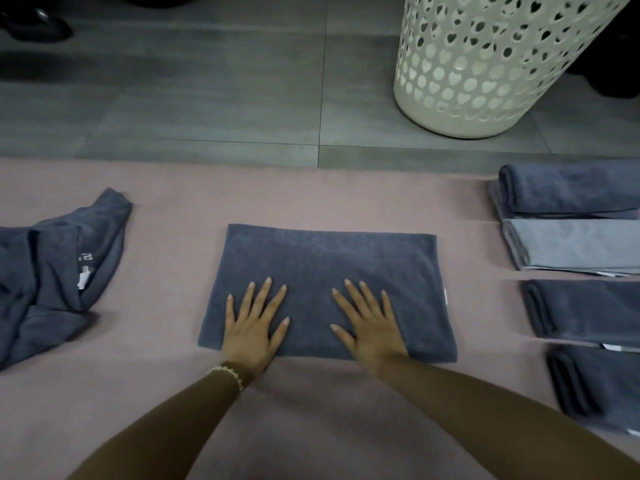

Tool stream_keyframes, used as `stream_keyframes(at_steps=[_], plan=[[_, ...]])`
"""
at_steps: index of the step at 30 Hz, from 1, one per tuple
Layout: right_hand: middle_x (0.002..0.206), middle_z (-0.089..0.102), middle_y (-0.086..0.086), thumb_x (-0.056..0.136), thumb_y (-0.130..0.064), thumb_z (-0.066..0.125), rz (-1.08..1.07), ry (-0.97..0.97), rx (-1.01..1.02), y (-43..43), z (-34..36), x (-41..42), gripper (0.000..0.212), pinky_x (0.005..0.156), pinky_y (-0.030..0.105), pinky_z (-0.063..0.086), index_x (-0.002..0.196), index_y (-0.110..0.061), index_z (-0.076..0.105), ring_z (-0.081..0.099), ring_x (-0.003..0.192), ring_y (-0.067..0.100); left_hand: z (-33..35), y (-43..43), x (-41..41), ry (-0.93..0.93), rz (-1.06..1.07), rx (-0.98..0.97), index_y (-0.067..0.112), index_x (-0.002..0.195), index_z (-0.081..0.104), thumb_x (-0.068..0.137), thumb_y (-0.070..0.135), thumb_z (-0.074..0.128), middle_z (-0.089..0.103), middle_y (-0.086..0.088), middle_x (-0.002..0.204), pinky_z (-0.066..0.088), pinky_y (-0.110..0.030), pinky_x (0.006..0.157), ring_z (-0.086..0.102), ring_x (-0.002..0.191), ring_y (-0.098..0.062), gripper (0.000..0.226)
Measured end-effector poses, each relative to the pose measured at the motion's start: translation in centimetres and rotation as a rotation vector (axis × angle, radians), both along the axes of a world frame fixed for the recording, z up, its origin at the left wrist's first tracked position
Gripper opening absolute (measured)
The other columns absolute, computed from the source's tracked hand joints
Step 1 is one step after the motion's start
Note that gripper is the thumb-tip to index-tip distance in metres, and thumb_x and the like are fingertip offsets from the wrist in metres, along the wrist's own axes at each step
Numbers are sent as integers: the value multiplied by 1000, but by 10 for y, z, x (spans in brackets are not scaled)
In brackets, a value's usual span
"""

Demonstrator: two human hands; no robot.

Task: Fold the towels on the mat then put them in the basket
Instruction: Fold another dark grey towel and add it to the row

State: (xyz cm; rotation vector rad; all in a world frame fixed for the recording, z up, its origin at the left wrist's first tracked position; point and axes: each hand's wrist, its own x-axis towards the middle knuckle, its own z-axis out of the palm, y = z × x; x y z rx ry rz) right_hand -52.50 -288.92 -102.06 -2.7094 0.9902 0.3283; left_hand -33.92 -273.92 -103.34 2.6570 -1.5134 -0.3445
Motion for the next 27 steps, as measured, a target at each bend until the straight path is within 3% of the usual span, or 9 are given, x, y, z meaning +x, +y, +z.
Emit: stream_keyframes(at_steps=[5, 8, 10, 14, 20, 23, 25, 27], plan=[[156, 22, -2, 92, -64, 0, -113, 12, -13, -56, 1, -71, 65, 114, 33, -5, 149, -34, -6, 7, 143, 13, 2, 15, 27, 22, 219, -65, 30, 149, -1, 81, 69, 3, -6, 10, 156, -4, -43, 116, -3, 146, -19, 79], [156, -2, -9, 82, -72, -14, -128, -10, -47, -66, 0, -88, 76, 112, 27, -17, 147, -33, -10, -10, 142, 5, 6, 14, 31, 76, 348, -80, 27, 151, 0, 85, 67, 10, 0, 1, 160, 1, -40, 117, 2, 147, -23, 78], [153, -16, -13, 72, -75, -24, -128, -25, -54, -66, 0, -88, 85, 110, 24, -23, 143, -30, -18, -18, 140, 2, 8, 9, 30, 117, 397, -100, 25, 151, 2, 95, 58, 26, 7, -3, 160, 2, -39, 118, 5, 146, -24, 70], [148, -29, -14, 59, -76, -36, -105, 13, -21, -67, 5, -86, 89, 109, 25, -24, 135, -30, -33, -26, 138, 3, 21, -4, 40, 193, 525, -271, 14, 149, 23, 91, 45, 53, 37, -16, 144, 19, -42, 111, 30, 133, -34, 73], [153, -22, -11, 52, -77, -39, -99, 8, -1, -68, 8, -83, 101, 113, 29, -16, 137, -23, -29, -24, 136, 2, 43, -11, 67, 498, 703, -151, 1, 119, 48, 75, 34, 78, 59, -20, 116, 45, -42, 90, 54, 107, -37, 63], [158, -12, -7, 49, -81, -37, -99, 18, 14, -70, 14, -81, 112, 115, 31, -12, 144, -24, -19, -19, 140, 4, 67, -14, 76, 828, 734, -197, 4, 109, 60, 77, 27, 77, 66, -15, 113, 50, -38, 85, 63, 96, -30, 42], [159, 2, -7, 62, -84, -20, -144, -62, 81, -71, 23, -78, 112, 116, 30, -8, 151, -23, 5, -5, 146, 10, 92, -22, 78, 1042, 604, -192, 10, 119, 58, 74, 29, 78, 66, -7, 117, 50, -35, 86, 64, 100, -22, 52], [153, 27, -4, 86, -71, 16, -212, -273, 144, -69, 34, -72, 80, 117, 29, 9, 144, -20, 34, 20, 143, 15, 115, -39, 70, 1090, 446, -199, 20, 132, 49, 74, 26, 76, 63, 1, 120, 47, -28, 88, 61, 106, -15, 64]])
